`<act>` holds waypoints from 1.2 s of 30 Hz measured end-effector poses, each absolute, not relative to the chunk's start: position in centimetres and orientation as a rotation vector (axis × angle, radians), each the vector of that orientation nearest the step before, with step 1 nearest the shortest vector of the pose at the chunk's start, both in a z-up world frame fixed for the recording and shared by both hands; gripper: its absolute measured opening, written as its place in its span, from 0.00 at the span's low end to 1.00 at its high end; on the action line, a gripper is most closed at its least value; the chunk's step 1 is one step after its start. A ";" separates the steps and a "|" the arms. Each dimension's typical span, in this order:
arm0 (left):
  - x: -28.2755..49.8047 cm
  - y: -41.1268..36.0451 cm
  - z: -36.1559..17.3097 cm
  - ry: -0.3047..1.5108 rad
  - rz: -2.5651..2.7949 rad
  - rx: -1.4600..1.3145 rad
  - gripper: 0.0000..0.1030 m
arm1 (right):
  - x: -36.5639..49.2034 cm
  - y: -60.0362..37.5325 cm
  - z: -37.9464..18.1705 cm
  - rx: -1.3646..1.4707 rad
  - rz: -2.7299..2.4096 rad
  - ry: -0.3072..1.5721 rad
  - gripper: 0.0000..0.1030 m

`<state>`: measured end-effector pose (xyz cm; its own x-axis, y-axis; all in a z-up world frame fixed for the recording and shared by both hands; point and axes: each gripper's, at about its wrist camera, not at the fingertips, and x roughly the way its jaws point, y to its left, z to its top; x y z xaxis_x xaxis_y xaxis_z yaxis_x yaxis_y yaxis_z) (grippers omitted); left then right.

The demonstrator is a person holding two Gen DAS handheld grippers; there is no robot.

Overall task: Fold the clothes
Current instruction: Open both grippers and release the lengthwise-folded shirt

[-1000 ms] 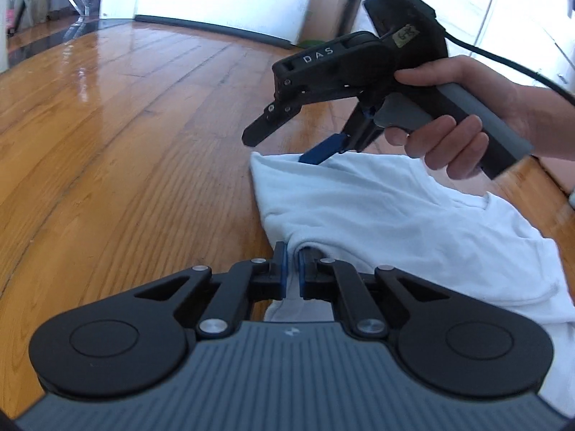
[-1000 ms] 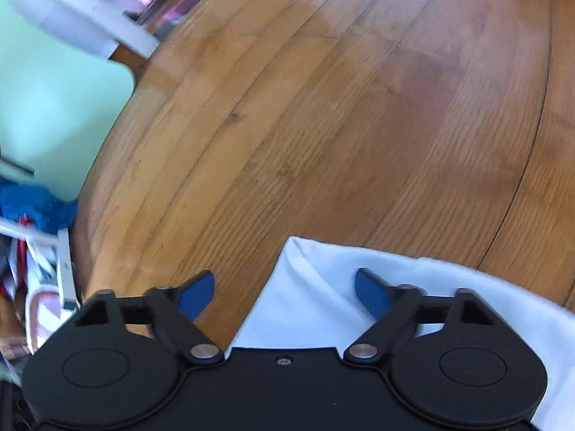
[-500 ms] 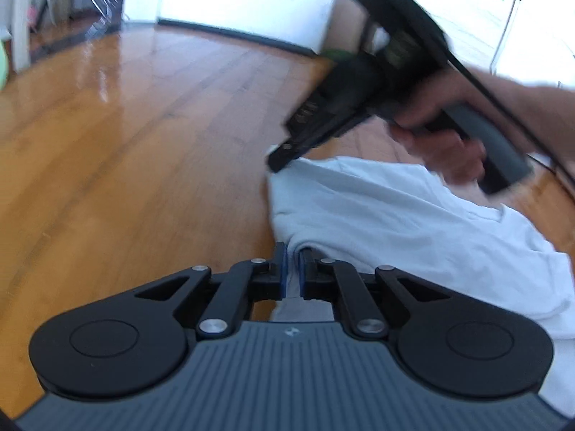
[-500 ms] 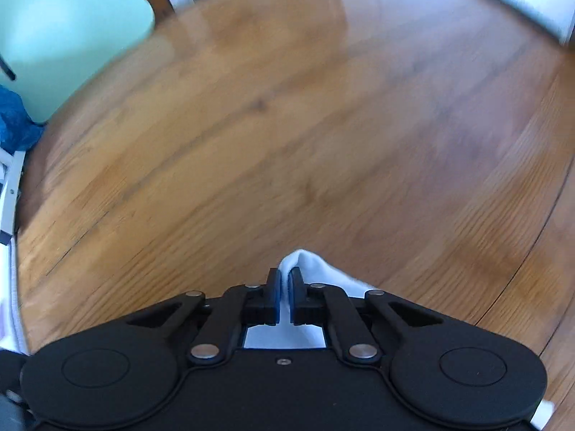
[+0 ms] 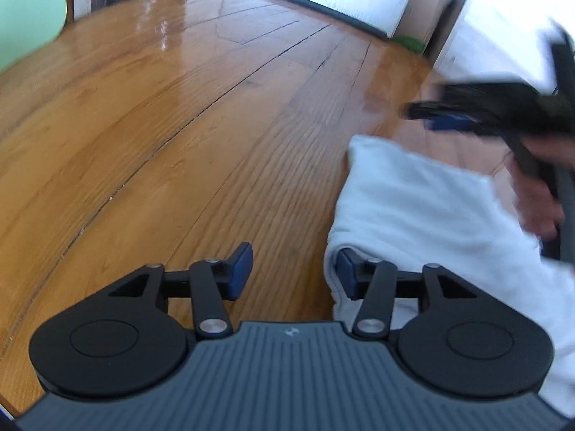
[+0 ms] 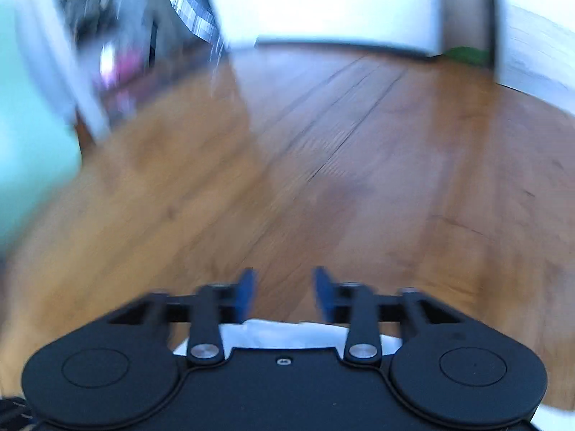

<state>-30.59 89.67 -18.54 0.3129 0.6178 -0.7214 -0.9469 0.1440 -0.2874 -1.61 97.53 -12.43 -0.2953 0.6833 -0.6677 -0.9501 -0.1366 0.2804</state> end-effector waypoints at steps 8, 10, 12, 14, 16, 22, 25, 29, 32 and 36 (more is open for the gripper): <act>-26.7 88.2 -17.3 0.701 1.390 -0.493 0.92 | 16.5 80.0 -13.1 -0.358 1.149 0.950 0.57; -27.1 89.0 -17.6 0.675 1.309 -0.624 0.92 | 19.0 76.0 -13.4 -0.369 1.089 0.946 0.57; -28.0 89.7 -18.1 0.632 1.194 -0.772 0.92 | 20.6 73.3 -13.9 -0.335 1.085 0.992 0.57; -28.7 89.9 -18.2 0.607 1.118 -0.858 0.92 | 21.3 72.1 -14.3 -0.311 1.073 1.000 0.57; -29.1 89.7 -17.2 0.598 1.122 -0.840 0.92 | 21.3 71.7 -14.5 -0.310 1.034 0.959 0.65; -30.5 89.0 -14.0 0.457 1.078 -0.722 0.92 | 20.3 72.6 -15.9 -0.611 0.889 0.719 0.80; -30.0 89.5 -15.0 0.499 1.052 -0.743 0.92 | 21.8 72.4 -16.7 -0.579 0.928 0.754 0.88; -28.9 90.0 -17.1 0.595 1.019 -0.781 0.92 | 24.5 71.5 -16.6 -0.408 1.058 0.839 0.11; -27.6 89.1 -18.0 0.596 1.034 -0.744 0.90 | 24.3 71.9 -16.4 -0.507 0.998 0.712 0.09; -25.2 88.4 -19.0 0.717 1.097 -0.604 0.90 | 26.2 72.1 -16.5 -0.512 0.953 0.689 0.11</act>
<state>-25.20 88.35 -19.05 0.2804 0.5725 -0.7705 -0.9355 0.3428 -0.0858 26.17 72.12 -16.45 0.3984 0.5588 -0.7274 -0.8660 0.4905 -0.0974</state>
